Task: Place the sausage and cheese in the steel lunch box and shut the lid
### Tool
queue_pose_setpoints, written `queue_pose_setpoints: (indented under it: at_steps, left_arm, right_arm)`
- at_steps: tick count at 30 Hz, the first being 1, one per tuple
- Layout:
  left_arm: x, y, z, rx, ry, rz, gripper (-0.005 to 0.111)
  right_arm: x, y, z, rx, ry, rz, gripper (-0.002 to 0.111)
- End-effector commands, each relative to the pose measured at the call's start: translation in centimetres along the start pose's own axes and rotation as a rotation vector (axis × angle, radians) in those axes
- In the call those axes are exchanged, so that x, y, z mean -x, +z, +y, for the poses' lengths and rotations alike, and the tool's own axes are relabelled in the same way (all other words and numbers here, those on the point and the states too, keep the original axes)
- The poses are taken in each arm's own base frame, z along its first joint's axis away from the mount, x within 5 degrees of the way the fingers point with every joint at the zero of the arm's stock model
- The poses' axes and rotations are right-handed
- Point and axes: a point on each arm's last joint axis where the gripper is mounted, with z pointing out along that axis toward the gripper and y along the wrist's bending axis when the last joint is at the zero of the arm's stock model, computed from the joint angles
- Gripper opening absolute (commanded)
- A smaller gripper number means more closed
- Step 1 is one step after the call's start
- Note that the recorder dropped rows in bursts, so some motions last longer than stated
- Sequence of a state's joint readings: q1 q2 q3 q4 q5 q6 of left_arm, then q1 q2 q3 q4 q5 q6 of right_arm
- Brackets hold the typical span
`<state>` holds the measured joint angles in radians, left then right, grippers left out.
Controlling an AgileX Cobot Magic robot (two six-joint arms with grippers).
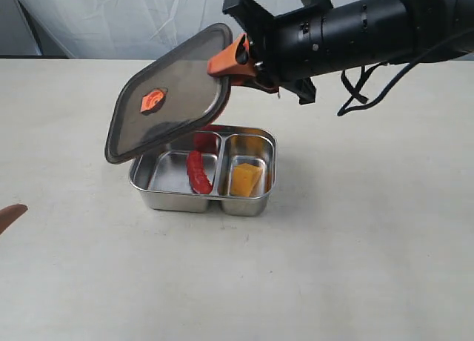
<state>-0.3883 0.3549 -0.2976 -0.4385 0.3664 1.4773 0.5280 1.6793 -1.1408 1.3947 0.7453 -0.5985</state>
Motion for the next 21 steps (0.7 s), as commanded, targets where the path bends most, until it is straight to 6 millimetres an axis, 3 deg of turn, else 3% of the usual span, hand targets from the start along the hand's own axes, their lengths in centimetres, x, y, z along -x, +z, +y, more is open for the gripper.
queue_pose_setpoints:
  at_steps: [1, 5, 10, 21]
  left_arm:
    - [0.0, -0.2, 0.0, 0.010, -0.016, -0.007, 0.056]
    - [0.0, -0.2, 0.0, 0.010, -0.018, -0.007, 0.056]
    - [0.0, -0.2, 0.0, 0.013, -0.018, -0.008, 0.056]
    - [0.0, -0.2, 0.0, 0.014, -0.022, -0.008, 0.056]
  right_arm:
    - [0.6, -1.4, -1.0, 0.026, 0.048, -0.009, -0.001]
    - [0.5, -2.5, -3.0, 0.050, 0.113, -0.021, -0.001]
    - [-0.5, -3.5, -5.6, 0.243, 0.179, -0.048, -0.001]
    - [-2.2, -0.4, -11.2, 0.211, 0.194, 0.045, -0.001]
